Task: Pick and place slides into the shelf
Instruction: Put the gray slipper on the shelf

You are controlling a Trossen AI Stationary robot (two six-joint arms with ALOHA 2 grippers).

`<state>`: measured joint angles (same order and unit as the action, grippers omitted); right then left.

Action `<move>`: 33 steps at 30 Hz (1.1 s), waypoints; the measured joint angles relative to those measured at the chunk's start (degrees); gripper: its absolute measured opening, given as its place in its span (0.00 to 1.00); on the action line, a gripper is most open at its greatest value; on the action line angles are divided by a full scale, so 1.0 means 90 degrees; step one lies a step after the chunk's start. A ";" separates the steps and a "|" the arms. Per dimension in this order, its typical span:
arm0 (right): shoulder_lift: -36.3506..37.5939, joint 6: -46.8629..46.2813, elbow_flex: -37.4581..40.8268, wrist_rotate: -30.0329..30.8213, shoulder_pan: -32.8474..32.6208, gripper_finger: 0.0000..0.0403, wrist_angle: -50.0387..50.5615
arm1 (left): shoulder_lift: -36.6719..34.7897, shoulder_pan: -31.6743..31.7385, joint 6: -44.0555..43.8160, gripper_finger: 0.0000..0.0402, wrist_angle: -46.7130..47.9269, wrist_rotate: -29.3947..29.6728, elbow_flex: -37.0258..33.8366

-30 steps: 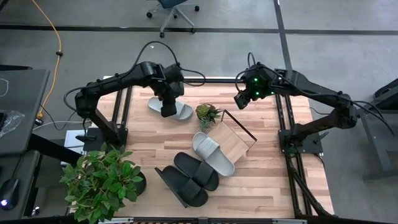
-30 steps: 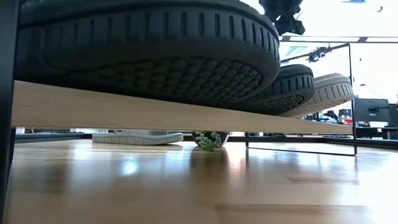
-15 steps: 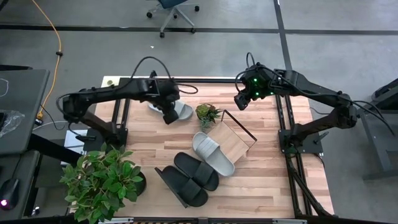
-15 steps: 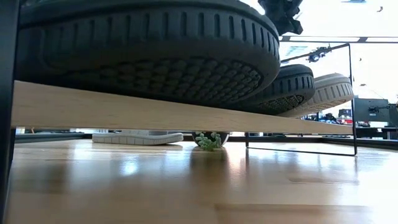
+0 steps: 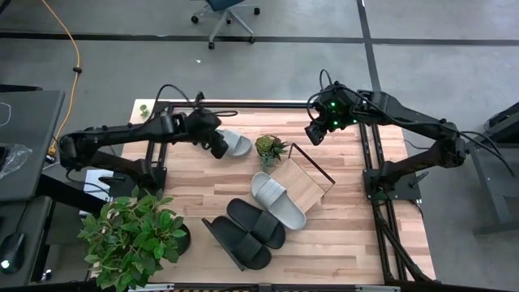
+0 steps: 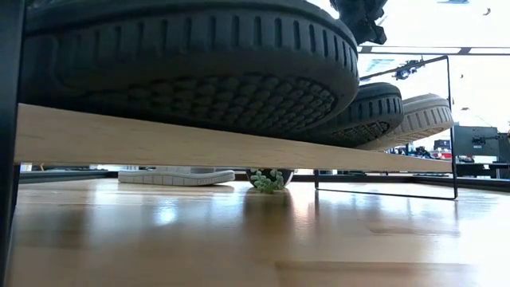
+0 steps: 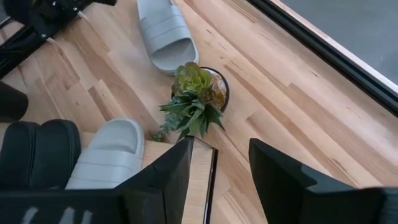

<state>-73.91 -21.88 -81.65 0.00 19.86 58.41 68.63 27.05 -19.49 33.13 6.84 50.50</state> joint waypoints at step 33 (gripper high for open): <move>0.0000 0.0152 0.0002 -0.0246 0.0000 0.39 0.0000 | -0.0769 0.2048 -0.0136 0.33 -0.2677 -0.2009 -0.2292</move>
<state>-73.91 -20.51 -81.62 -2.22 19.86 58.41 61.71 45.49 -20.71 9.04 -11.24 29.87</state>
